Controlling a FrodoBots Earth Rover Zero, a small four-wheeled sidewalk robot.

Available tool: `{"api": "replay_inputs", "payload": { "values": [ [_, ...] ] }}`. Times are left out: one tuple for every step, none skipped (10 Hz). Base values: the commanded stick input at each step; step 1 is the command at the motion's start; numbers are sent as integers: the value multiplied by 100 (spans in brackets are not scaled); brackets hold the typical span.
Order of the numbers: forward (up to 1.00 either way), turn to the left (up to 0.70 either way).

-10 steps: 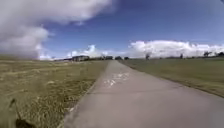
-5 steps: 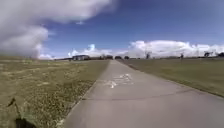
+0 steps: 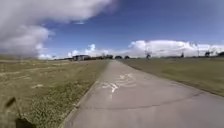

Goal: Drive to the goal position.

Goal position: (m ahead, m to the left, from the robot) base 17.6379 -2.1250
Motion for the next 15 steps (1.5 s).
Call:
{"api": "replay_inputs", "payload": {
  "values": [
    [70,0],
    [70,0],
    [70,0],
    [70,0],
    [70,0],
    [70,0],
    [70,0],
    [70,0],
    [70,0],
    [70,0],
    [70,0],
    [70,0],
    [70,0],
    [70,0],
    [70,0]
  ]
}}
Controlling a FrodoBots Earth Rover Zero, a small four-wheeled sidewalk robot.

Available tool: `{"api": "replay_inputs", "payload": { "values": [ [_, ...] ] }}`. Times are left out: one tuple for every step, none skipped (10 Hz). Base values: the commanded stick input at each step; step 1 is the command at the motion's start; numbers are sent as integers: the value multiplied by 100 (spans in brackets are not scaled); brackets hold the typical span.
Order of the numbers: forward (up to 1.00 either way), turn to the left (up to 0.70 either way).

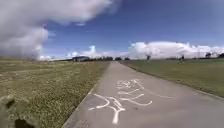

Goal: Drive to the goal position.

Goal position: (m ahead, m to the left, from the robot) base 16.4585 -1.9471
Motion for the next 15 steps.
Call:
{"api": "replay_inputs", "payload": {
  "values": [
    [70,-4],
    [70,-19],
    [70,-34],
    [70,-13],
    [70,-2],
    [70,0],
    [70,0],
    [70,0],
    [70,0],
    [70,0],
    [70,0],
    [70,-24],
    [70,-31],
    [70,-17],
    [70,-7]
  ]
}}
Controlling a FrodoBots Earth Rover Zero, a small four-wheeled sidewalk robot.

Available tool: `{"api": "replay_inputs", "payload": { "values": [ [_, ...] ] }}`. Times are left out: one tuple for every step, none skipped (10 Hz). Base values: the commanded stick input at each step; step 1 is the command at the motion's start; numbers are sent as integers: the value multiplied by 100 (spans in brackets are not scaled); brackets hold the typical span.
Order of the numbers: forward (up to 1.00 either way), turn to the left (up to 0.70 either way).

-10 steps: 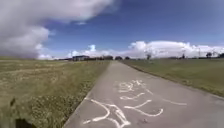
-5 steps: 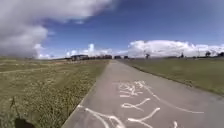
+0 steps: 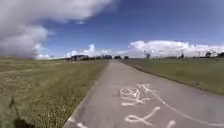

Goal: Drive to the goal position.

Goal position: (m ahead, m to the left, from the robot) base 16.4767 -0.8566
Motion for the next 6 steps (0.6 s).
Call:
{"api": "replay_inputs", "payload": {
  "values": [
    [70,0],
    [70,0],
    [70,0],
    [70,0],
    [70,0],
    [70,0]
  ]
}}
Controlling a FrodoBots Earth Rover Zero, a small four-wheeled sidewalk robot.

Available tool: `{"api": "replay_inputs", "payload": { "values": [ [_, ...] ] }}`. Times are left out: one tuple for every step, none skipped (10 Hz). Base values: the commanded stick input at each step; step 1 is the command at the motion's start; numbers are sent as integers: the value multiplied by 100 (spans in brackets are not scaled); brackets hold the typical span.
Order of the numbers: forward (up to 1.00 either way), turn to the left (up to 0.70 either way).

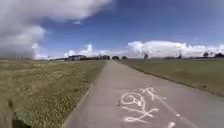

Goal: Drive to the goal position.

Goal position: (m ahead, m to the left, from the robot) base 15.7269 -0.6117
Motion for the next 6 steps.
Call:
{"api": "replay_inputs", "payload": {
  "values": [
    [70,0],
    [70,0],
    [70,-5],
    [70,-10],
    [70,-29],
    [70,-14]
  ]
}}
